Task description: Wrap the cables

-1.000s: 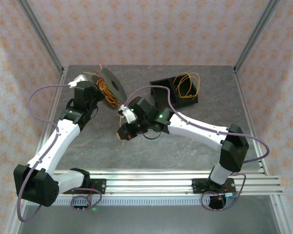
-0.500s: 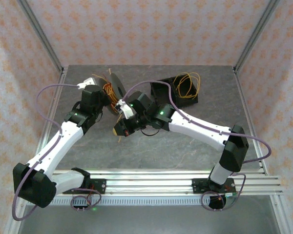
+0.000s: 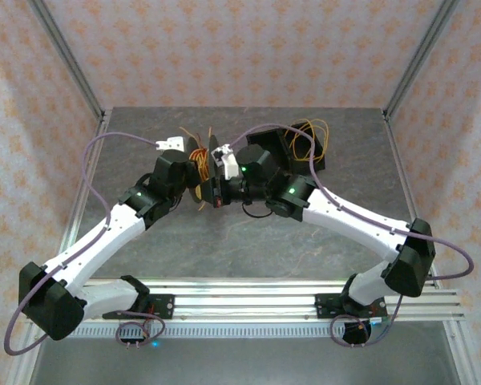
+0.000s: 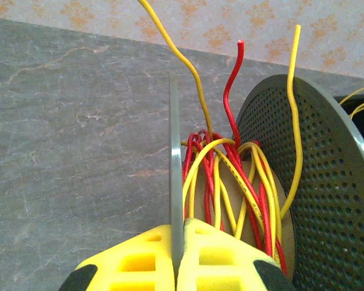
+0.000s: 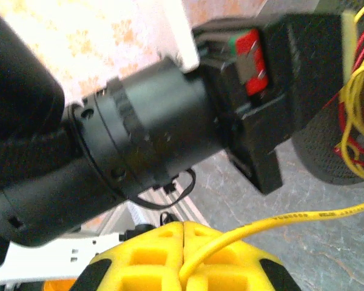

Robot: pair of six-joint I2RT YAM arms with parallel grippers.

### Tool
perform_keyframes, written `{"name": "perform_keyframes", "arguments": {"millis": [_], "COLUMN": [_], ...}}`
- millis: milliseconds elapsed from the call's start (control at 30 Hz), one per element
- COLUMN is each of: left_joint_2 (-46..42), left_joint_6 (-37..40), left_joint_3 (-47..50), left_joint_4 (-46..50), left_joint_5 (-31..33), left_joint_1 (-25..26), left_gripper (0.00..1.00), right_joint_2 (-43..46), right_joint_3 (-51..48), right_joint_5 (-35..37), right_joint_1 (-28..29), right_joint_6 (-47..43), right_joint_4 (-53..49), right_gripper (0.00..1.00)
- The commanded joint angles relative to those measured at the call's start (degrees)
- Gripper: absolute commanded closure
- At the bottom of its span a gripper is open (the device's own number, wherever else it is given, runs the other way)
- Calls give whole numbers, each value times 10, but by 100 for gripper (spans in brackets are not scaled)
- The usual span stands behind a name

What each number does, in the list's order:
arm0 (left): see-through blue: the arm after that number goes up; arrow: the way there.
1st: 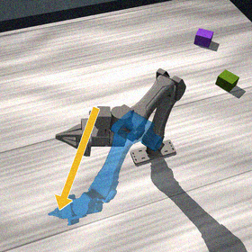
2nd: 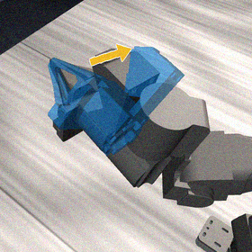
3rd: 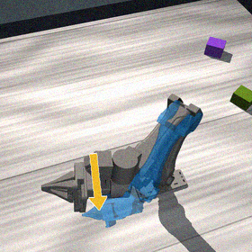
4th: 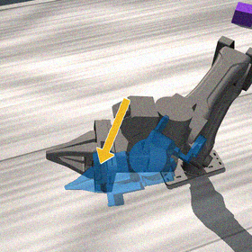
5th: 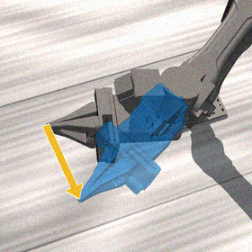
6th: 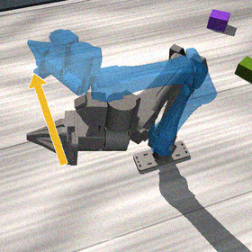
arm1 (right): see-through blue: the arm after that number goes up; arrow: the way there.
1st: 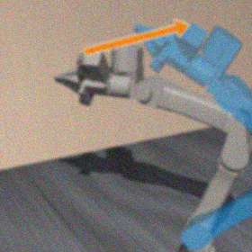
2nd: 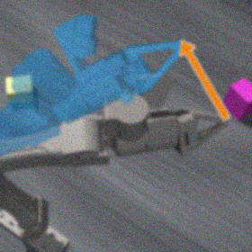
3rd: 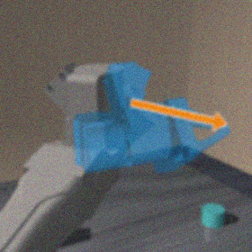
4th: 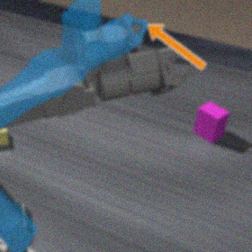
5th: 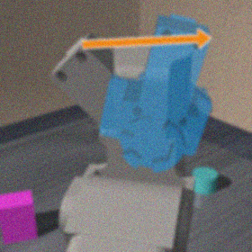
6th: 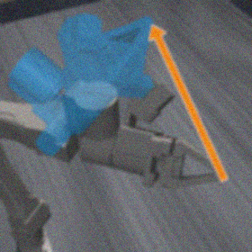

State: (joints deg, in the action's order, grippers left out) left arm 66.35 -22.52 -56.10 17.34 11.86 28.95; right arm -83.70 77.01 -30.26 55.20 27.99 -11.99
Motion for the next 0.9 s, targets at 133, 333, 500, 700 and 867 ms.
{"name": "perform_keyframes", "arguments": {"millis": [133,333,500,700,867], "left_joint_2": [-11,-15,-24,-43,-50], "left_joint_6": [38,54,70,82,96], "left_joint_3": [-31,-19,-10,7,3], "left_joint_4": [-10,-25,-32,-37,-29], "left_joint_5": [25,12,2,-10,-16], "left_joint_1": [22,46,69,82,93], "left_gripper": [100,100,100,100,100], "right_joint_2": [58,53,38,-8,-56], "right_joint_3": [-27,4,9,33,75], "right_joint_5": [74,101,89,46,7], "right_joint_1": [-26,-59,-106,-161,-191], "right_joint_6": [52,94,167,251,293], "right_joint_4": [118,98,109,118,116], "right_gripper": [100,100,100,100,100]}}
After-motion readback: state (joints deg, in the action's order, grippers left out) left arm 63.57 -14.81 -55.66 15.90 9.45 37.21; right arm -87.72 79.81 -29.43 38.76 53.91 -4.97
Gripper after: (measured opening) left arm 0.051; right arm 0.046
